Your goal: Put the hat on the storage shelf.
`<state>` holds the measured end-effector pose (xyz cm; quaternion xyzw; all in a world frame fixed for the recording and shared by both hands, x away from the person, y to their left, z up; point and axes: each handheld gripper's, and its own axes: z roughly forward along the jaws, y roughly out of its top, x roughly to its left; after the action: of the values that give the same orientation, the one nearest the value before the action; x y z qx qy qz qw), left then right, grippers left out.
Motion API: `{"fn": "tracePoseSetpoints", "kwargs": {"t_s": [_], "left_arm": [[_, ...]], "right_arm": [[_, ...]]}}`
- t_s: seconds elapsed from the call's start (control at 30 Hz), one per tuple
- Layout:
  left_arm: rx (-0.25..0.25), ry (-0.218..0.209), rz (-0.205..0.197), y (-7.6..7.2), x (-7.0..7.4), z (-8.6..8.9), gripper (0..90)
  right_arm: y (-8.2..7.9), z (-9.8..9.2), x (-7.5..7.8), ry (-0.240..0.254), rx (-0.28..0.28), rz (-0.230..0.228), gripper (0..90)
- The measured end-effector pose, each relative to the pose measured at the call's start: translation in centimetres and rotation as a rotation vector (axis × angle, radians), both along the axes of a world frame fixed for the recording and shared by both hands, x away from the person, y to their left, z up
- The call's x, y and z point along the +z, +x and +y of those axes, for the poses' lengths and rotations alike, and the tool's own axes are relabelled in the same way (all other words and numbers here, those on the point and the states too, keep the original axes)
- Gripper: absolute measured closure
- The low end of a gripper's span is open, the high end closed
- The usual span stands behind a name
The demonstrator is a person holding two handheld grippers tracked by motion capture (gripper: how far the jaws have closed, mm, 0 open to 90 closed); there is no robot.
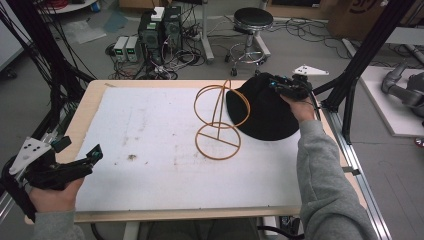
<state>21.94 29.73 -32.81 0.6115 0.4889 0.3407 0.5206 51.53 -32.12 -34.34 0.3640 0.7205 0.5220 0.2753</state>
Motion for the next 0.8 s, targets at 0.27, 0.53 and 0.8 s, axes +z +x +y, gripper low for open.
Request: {"fn": "tracePoseSetpoints", "kwargs": {"t_s": [0.27, 0.53, 0.8], "left_arm": [[0.003, 0.000, 0.002, 0.0, 0.0, 0.2, 3.9], [0.008, -0.002, 0.004, 0.0, -0.2, 0.3, 3.9], [0.020, 0.001, -0.007, -0.1, -0.2, 0.3, 3.9]], "right_arm": [[-0.2, 0.1, 0.2, -0.051, -0.014, -0.009, 87.6], [-1.5, -0.8, 1.9, -0.032, -0.003, -0.038, 87.9], [-4.1, -2.4, 5.3, 0.003, -0.027, -0.092, 88.0]]}}
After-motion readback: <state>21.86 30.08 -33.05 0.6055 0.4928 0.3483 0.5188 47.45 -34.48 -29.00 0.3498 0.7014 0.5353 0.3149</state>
